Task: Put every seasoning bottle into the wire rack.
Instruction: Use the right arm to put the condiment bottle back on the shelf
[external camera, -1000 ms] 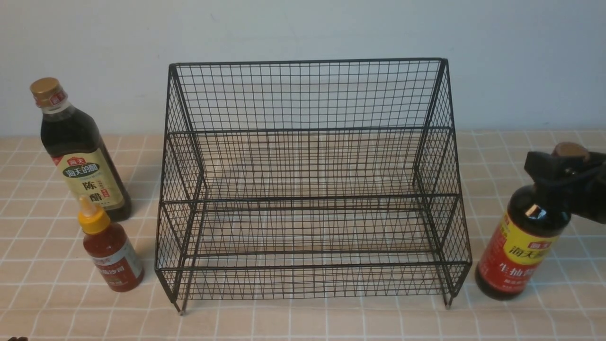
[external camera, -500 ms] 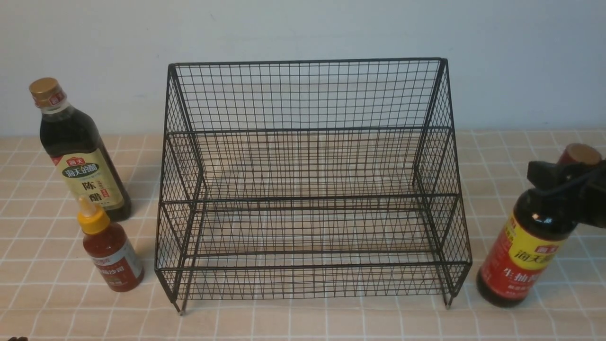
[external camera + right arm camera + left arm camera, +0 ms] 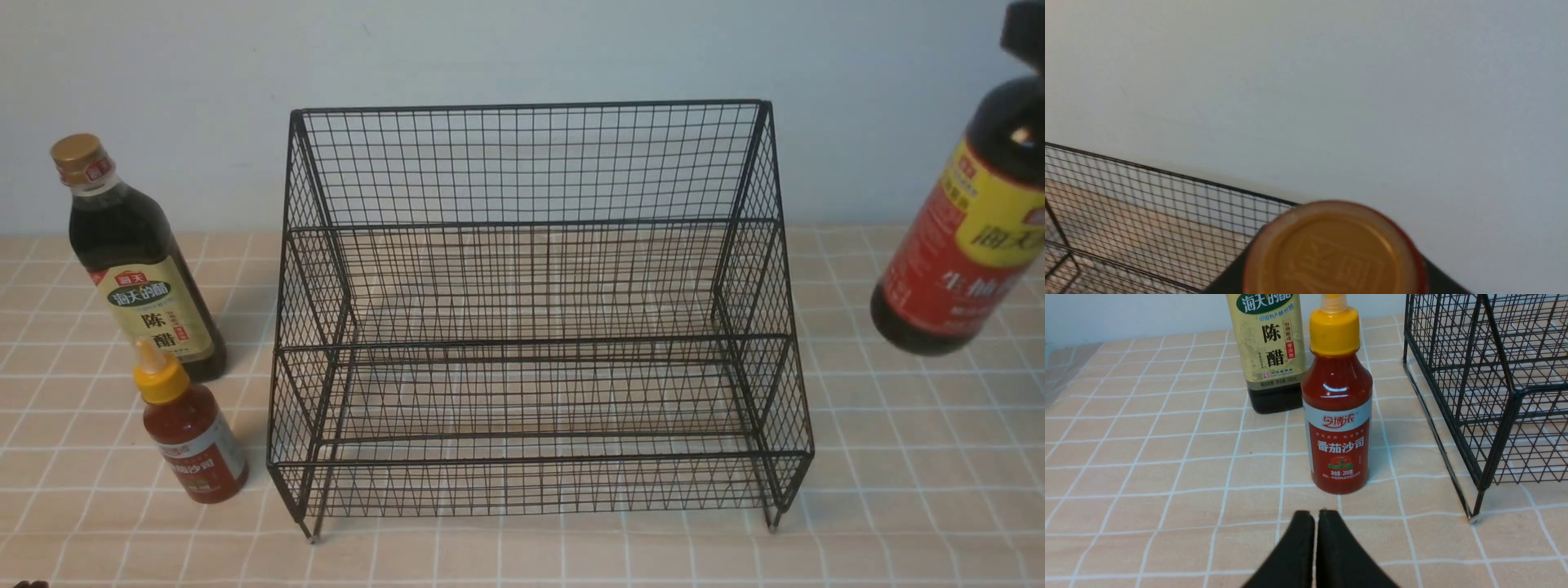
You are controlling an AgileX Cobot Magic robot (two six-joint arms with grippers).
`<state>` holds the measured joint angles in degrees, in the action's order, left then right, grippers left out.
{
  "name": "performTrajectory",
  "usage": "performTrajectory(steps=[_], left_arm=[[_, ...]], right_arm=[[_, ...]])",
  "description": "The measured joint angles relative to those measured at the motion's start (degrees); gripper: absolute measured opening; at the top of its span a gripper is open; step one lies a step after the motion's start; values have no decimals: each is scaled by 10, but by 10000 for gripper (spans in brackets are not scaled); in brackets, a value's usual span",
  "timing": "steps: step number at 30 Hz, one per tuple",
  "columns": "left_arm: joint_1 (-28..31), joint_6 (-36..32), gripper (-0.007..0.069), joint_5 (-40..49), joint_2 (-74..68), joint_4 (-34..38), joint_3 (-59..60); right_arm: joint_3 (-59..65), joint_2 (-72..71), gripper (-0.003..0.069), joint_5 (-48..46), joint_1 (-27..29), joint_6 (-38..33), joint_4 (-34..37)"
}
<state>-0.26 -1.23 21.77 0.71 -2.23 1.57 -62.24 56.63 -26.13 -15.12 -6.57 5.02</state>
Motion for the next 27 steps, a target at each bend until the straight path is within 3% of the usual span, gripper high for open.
performTrajectory(steps=[11, 21, 27], left_arm=[[0, 0, -7, 0, 0, 0, 0], [0, 0, -7, 0, 0, 0, 0], [0, 0, -7, 0, 0, 0, 0]], right_arm=[[-49, 98, 267, 67, -134, 0, 5], [-52, 189, 267, 170, -144, 1, 6], [-56, 222, 267, 172, -144, 1, 6]])
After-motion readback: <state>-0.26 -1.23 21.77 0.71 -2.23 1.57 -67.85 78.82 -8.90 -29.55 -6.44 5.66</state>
